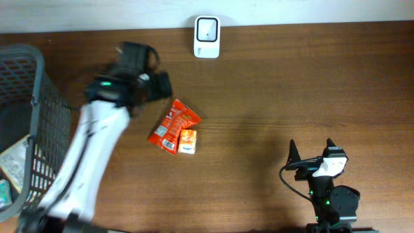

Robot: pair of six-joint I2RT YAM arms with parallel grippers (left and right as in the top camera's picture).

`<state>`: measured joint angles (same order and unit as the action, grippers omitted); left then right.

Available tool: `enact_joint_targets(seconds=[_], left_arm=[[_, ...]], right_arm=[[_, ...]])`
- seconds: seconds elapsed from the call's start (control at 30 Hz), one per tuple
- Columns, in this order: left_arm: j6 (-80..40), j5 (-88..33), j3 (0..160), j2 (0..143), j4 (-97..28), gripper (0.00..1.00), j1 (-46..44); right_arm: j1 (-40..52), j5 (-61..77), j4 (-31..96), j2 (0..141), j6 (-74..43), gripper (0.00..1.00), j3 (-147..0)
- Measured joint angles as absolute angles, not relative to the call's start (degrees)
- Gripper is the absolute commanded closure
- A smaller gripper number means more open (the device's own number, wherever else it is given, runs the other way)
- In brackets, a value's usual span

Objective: Scan the item barcode
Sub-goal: 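Carry the red snack bag out and drop it beside the orange box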

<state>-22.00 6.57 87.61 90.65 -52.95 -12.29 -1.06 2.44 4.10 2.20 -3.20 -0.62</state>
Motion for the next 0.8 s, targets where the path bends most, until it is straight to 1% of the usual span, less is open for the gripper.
enact_joint_targets(seconds=[0.13,0.23,0.33,0.53,0.63,0.67,0.7,0.8], left_arm=[[-20.75,7.57,96.16,82.96,-57.25,0.01,-5.04],[-20.53,11.09,98.87,76.12,-59.37,0.01,4.54],[-20.53,13.58,99.13,72.95,-61.63,0.01,14.09],[-20.56,14.59,97.62,76.16,-62.94,0.01,29.58],[-20.58,13.43,96.29,79.94,-63.05,0.0,34.06],[-20.58,13.04,96.23,80.31,-63.05,0.01,34.35],[-20.58,12.64,95.92,83.83,-63.02,0.01,36.45],[-20.53,11.97,95.77,88.51,-63.11,0.01,37.78]], right_arm=[[-1.06,2.42,4.1,2.2,-3.2,0.01,-0.62],[-1.06,2.42,4.1,2.22,-3.25,0.01,-0.62],[-1.06,2.44,4.1,2.2,-3.2,0.01,-0.62],[-1.06,2.44,4.1,2.2,-3.2,0.01,-0.62],[-1.06,2.42,4.1,2.2,-3.25,0.01,-0.62],[-1.06,2.42,4.1,2.2,-3.22,0.01,-0.62],[-1.06,2.42,4.1,2.2,-3.25,0.01,-0.62],[-1.06,2.42,4.1,2.2,-3.2,0.01,-0.62]])
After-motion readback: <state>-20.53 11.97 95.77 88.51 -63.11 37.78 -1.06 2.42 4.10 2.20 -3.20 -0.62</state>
